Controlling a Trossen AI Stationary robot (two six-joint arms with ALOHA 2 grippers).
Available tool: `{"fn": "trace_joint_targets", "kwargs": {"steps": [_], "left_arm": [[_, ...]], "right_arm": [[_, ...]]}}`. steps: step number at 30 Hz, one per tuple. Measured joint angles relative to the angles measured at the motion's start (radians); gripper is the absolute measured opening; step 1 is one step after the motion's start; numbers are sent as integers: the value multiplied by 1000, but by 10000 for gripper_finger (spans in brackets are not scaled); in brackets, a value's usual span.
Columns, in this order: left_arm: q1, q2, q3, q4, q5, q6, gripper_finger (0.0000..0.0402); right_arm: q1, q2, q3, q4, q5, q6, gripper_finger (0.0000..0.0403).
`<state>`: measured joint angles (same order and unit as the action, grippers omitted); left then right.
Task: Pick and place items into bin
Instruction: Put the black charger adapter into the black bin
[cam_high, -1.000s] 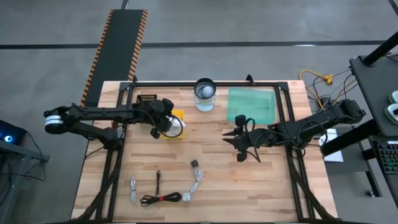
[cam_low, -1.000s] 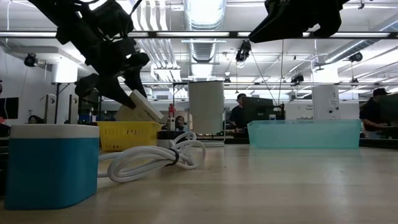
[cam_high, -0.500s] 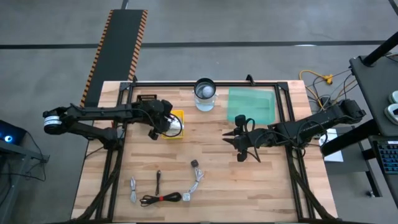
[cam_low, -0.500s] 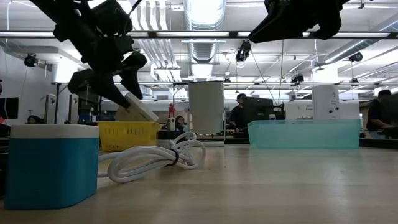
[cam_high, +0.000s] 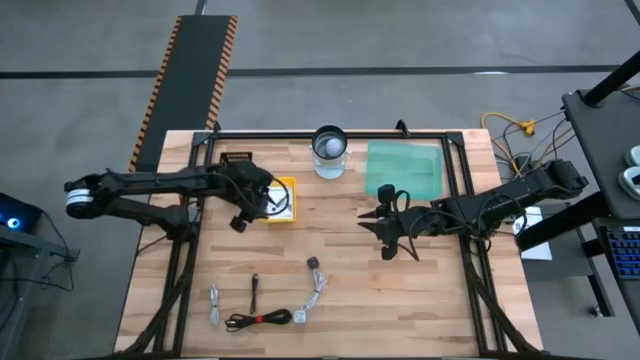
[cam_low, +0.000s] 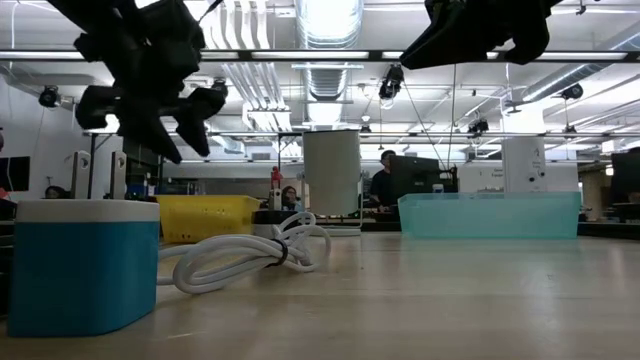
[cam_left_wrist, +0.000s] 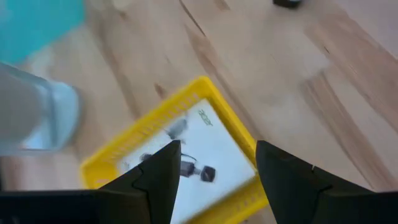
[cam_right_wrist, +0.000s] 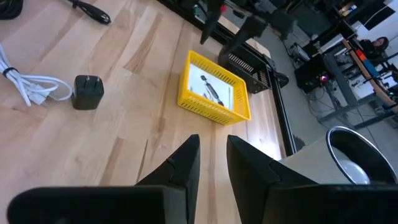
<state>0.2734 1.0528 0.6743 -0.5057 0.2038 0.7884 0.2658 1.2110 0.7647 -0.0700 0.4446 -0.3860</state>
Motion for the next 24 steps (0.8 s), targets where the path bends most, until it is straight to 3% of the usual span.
{"fn": "trace_joint_targets", "kwargs": {"steps": [5,12,17,24], "left_arm": [[0,-56,1,97,-3,-72,191],[0,-94,-16,339,-2,-364,191],[-7,-50,-30,470,1,-496,191],[-70,57,-30,494,5,-654,191]], "right_arm": [[0,0,0,1,0,-6,68],[0,0,0,-4,0,50,68],[0,0,0,-37,0,54,68],[0,0,-2,-55,0,81,68]]}}
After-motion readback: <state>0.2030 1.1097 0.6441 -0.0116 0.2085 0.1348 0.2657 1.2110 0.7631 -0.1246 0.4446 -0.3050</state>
